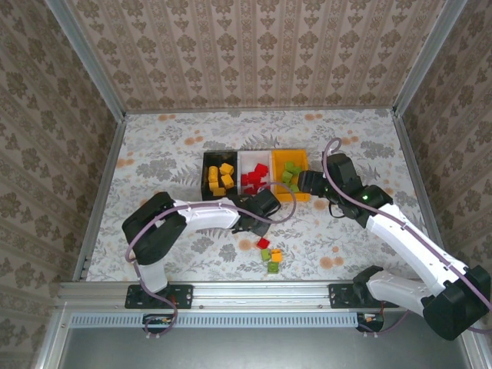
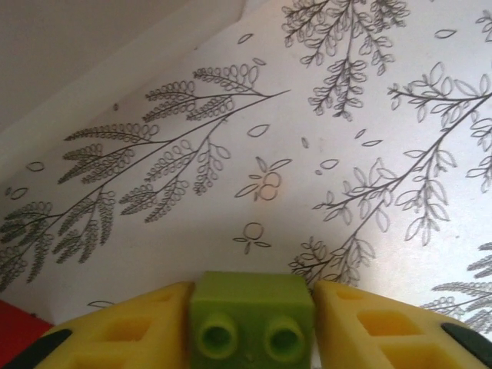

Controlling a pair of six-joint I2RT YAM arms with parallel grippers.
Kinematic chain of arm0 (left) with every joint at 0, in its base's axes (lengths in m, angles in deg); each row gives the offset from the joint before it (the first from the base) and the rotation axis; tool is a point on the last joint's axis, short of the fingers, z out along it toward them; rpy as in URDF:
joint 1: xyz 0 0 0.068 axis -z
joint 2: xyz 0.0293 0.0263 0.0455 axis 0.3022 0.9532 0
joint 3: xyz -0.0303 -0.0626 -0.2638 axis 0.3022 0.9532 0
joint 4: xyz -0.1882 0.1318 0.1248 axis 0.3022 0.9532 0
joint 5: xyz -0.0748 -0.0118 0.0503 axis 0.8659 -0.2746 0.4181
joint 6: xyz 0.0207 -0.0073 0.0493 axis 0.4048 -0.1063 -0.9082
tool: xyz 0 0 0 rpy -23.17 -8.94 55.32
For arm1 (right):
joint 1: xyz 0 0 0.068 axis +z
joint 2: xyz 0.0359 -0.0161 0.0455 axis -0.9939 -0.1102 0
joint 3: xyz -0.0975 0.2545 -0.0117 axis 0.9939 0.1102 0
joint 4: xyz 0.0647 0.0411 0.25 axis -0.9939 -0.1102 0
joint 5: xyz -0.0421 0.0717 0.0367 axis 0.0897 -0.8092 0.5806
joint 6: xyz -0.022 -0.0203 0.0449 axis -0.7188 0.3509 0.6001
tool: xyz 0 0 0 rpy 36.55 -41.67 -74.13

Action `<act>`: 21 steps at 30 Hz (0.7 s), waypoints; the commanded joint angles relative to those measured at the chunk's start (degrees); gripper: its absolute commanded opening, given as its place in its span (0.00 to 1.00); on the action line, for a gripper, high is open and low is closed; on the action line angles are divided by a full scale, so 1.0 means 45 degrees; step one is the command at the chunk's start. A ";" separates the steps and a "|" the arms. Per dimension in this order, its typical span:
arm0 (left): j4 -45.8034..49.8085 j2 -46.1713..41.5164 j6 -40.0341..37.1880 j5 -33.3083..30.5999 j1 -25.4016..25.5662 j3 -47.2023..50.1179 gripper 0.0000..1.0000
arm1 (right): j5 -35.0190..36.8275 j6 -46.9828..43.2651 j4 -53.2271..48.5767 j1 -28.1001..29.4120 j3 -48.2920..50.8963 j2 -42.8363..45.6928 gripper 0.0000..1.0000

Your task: Sort the legos into containers by color

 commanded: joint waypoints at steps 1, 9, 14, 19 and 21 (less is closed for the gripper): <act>0.0333 0.0428 -0.0241 -0.0584 0.0023 -0.0160 0.41 | -0.0064 0.0008 -0.0338 -0.0117 0.0161 0.0213 0.79; 0.0968 -0.0783 -0.0289 -0.0702 0.0337 -0.0564 0.35 | 0.0001 -0.0006 -0.0385 -0.0293 0.0229 0.0426 0.79; 0.0772 -0.1655 -0.0629 0.0043 -0.0050 -0.1896 0.34 | 0.0281 0.0100 -0.0513 -0.0525 0.0646 0.0888 0.79; 0.0038 -0.0635 -0.0629 0.1755 -0.1067 -0.3789 0.34 | 0.0388 0.0258 -0.0580 -0.0730 0.1098 0.1256 0.79; -0.0047 0.0065 -0.0681 0.2136 -0.1366 -0.4649 0.34 | 0.0454 0.0263 -0.0608 -0.0754 0.1145 0.1392 0.79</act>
